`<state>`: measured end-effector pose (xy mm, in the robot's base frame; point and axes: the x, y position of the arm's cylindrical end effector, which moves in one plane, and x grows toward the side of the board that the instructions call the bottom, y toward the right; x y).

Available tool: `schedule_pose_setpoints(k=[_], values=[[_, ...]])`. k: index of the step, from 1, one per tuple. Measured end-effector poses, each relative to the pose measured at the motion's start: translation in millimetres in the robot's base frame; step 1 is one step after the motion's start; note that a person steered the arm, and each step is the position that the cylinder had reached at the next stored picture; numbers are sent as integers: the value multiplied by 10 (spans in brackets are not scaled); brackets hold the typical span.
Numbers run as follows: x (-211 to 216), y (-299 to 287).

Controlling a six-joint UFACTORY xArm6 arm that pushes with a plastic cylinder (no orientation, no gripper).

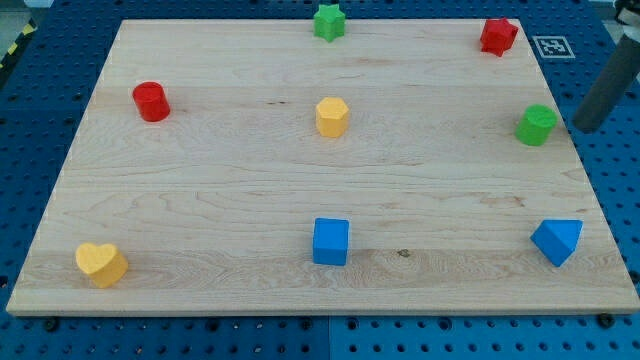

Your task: Push the green circle to the center right

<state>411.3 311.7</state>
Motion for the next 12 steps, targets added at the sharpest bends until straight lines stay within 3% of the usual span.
schedule_pose_setpoints(k=[5, 9, 10, 12], values=[[-27, -460], [-27, -1292], [168, -1130], [1637, -121]])
